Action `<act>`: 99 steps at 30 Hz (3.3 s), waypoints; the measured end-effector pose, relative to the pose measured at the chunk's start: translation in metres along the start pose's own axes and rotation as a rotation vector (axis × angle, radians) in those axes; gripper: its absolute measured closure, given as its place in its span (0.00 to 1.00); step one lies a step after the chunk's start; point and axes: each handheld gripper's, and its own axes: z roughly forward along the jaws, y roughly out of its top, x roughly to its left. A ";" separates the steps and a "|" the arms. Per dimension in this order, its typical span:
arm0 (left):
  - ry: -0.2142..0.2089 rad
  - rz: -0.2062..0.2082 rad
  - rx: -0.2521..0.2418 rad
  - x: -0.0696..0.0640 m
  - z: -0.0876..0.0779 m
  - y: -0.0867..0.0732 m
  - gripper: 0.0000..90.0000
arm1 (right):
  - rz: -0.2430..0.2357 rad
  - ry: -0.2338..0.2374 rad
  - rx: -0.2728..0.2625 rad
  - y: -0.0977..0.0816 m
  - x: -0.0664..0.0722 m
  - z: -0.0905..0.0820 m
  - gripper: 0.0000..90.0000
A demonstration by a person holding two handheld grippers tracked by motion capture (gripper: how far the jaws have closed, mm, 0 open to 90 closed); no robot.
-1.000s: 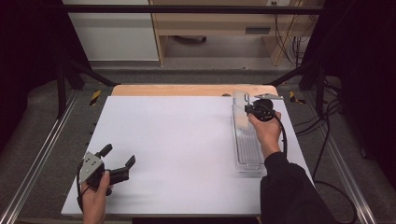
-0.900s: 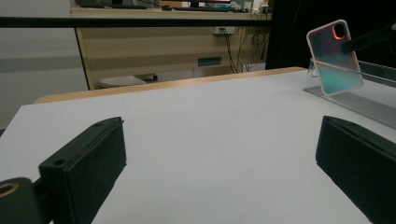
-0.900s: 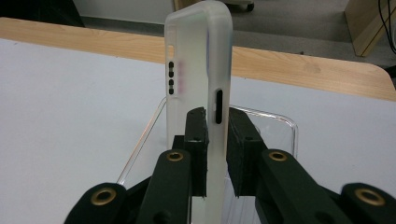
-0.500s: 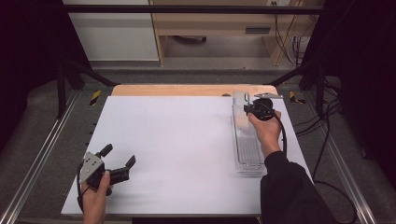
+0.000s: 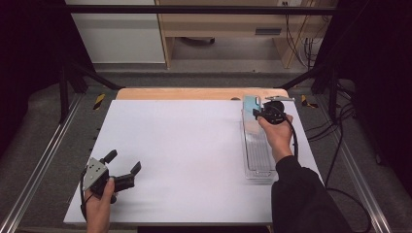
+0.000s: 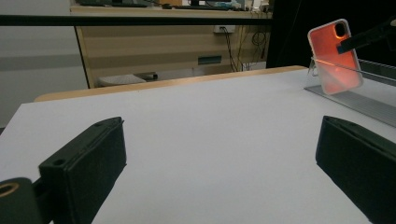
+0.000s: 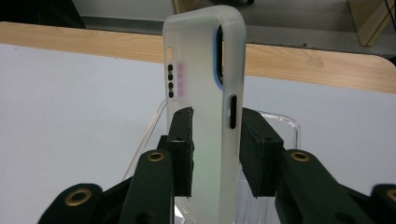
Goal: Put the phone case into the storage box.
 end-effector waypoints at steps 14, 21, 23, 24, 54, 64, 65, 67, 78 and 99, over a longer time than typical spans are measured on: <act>-0.002 0.005 0.003 0.000 0.000 0.000 0.02 | -0.015 0.007 0.012 0.005 0.002 0.004 0.63; -0.002 0.007 0.007 -0.001 0.001 -0.001 0.02 | -0.026 -0.002 0.018 0.008 0.001 0.008 0.59; -0.003 0.008 0.006 -0.001 0.001 -0.001 0.02 | -0.024 -0.004 0.018 0.009 0.001 0.009 0.59; -0.004 0.010 0.009 -0.001 0.001 -0.001 0.02 | -0.027 -0.005 0.020 0.009 0.001 0.009 0.58; -0.002 0.006 -0.002 -0.001 -0.001 0.001 0.02 | -0.050 -0.038 0.039 0.019 0.003 0.019 0.50; -0.002 0.001 -0.005 0.000 -0.002 0.000 0.02 | -0.046 -0.038 0.039 0.020 0.002 0.019 0.46; -0.002 -0.004 -0.008 0.000 -0.002 0.000 0.02 | -0.047 -0.038 0.037 0.021 0.002 0.019 0.45; -0.001 0.000 -0.007 0.001 -0.002 0.000 0.02 | -0.061 -0.032 0.039 0.022 0.002 0.019 0.44; -0.002 0.005 -0.006 0.000 -0.002 0.001 0.02 | -0.060 -0.033 0.041 0.024 0.003 0.021 0.37; 0.000 -0.001 -0.010 0.002 -0.002 0.002 0.02 | -0.047 -0.054 -0.005 0.030 -0.001 0.012 0.15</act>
